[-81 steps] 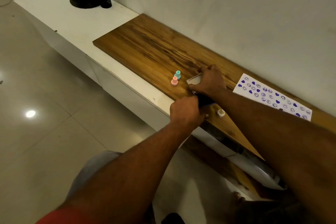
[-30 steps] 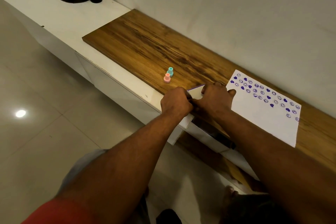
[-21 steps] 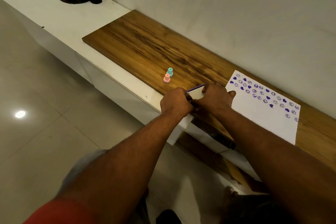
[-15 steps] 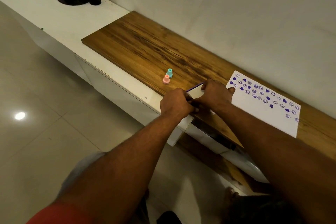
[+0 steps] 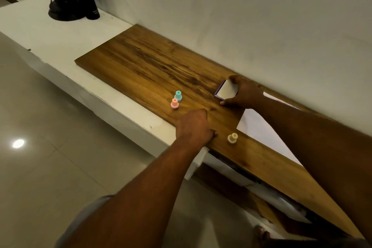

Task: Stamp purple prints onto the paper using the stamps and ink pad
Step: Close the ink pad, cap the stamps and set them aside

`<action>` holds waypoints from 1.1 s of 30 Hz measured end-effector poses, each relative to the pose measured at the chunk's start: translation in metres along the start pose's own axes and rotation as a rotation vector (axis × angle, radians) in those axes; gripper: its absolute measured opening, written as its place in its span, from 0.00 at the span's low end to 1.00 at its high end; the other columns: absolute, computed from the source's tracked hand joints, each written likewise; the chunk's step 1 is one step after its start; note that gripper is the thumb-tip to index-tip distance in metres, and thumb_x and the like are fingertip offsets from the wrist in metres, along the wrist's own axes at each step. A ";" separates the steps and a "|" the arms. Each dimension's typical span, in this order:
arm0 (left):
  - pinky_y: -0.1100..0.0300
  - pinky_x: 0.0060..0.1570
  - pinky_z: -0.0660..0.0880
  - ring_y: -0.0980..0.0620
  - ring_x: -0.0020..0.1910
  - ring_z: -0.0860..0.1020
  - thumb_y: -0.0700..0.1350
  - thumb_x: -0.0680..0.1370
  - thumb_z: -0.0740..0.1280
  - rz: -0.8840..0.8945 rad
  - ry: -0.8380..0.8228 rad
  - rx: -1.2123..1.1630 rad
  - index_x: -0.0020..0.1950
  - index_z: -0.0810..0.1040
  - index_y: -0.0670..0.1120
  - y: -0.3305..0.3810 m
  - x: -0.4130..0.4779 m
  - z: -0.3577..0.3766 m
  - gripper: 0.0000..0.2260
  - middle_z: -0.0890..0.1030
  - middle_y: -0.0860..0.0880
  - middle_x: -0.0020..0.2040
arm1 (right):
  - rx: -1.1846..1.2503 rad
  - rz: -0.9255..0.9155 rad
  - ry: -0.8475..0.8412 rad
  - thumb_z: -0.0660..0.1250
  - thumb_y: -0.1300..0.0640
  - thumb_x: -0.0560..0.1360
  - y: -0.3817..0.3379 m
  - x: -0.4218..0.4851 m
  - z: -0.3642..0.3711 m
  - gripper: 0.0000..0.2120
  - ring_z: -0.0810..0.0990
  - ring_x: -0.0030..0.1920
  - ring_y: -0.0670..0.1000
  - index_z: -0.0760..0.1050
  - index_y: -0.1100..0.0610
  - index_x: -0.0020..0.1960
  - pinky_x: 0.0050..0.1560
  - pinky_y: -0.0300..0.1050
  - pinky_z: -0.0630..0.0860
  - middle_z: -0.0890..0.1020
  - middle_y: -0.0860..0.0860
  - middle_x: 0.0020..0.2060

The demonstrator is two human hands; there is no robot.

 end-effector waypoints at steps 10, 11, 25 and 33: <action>0.52 0.64 0.72 0.47 0.67 0.75 0.68 0.75 0.70 0.016 -0.053 -0.006 0.75 0.69 0.51 -0.001 0.005 0.007 0.35 0.77 0.49 0.69 | 0.185 -0.026 0.029 0.84 0.39 0.59 0.027 0.036 -0.008 0.56 0.74 0.69 0.58 0.61 0.53 0.78 0.67 0.56 0.75 0.73 0.54 0.72; 0.52 0.64 0.72 0.47 0.67 0.75 0.69 0.75 0.70 0.013 -0.057 -0.007 0.75 0.69 0.51 0.000 0.005 0.008 0.35 0.77 0.49 0.69 | 0.184 -0.029 0.030 0.84 0.39 0.59 0.028 0.036 -0.008 0.56 0.74 0.69 0.58 0.61 0.53 0.78 0.66 0.55 0.75 0.73 0.54 0.72; 0.49 0.65 0.71 0.46 0.69 0.74 0.70 0.74 0.69 -0.017 -0.071 -0.018 0.77 0.67 0.51 -0.001 0.006 0.010 0.37 0.75 0.48 0.71 | 0.084 -0.044 0.071 0.81 0.32 0.58 0.027 0.031 -0.008 0.49 0.74 0.68 0.58 0.69 0.46 0.74 0.60 0.53 0.67 0.76 0.51 0.70; 0.49 0.66 0.71 0.46 0.69 0.73 0.70 0.75 0.69 -0.007 -0.081 -0.043 0.77 0.67 0.51 -0.002 0.006 0.012 0.37 0.76 0.48 0.71 | 0.039 0.004 -0.006 0.74 0.24 0.49 0.027 0.034 -0.009 0.55 0.74 0.68 0.59 0.70 0.43 0.73 0.66 0.59 0.67 0.76 0.52 0.70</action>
Point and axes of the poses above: each hand's wrist, its own x-axis towards the middle knuckle, its own z-axis out of the palm, y = z × x, the point moved 8 cm from there along x, towards the middle knuckle
